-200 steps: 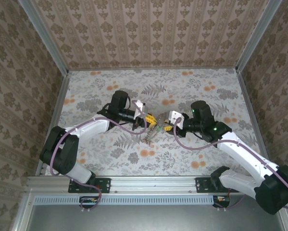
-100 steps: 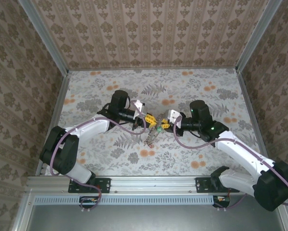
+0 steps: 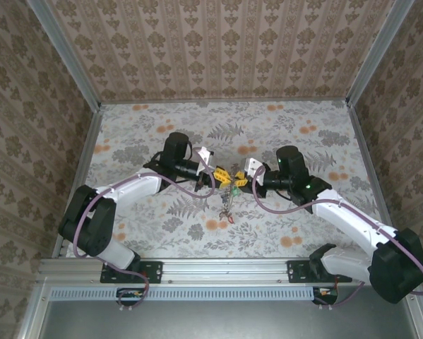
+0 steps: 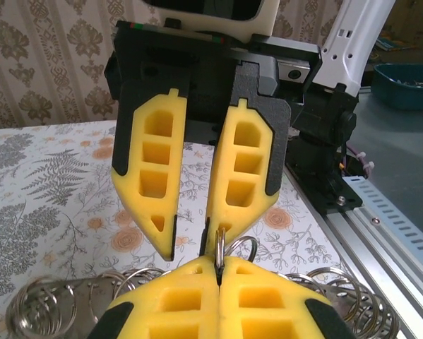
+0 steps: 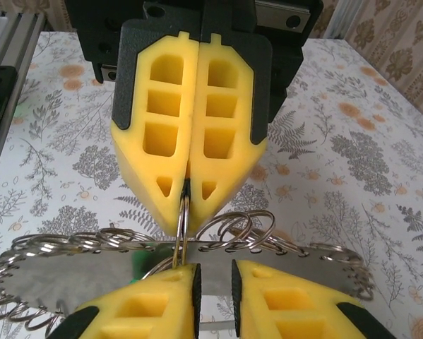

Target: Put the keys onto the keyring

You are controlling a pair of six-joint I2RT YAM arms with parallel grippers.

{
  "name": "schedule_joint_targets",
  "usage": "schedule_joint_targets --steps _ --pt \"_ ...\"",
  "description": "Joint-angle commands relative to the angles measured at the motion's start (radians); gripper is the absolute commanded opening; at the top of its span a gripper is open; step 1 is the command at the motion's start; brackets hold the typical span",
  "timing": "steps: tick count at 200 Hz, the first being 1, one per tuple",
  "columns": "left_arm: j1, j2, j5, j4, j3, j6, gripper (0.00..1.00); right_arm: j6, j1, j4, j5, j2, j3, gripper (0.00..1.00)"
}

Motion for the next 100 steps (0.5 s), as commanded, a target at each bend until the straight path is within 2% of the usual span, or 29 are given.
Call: schedule_joint_targets --steps 1,46,100 --pt "-0.022 -0.012 0.01 0.083 0.01 -0.042 0.0 0.026 0.014 0.076 -0.084 0.011 -0.006 0.24" --pt "-0.024 -0.016 -0.034 0.139 -0.009 -0.075 0.0 0.011 0.015 0.047 -0.072 -0.007 -0.02 0.29" --pt "-0.028 -0.005 -0.018 0.145 -0.002 -0.081 0.0 0.028 0.014 0.062 -0.079 0.006 -0.011 0.19"
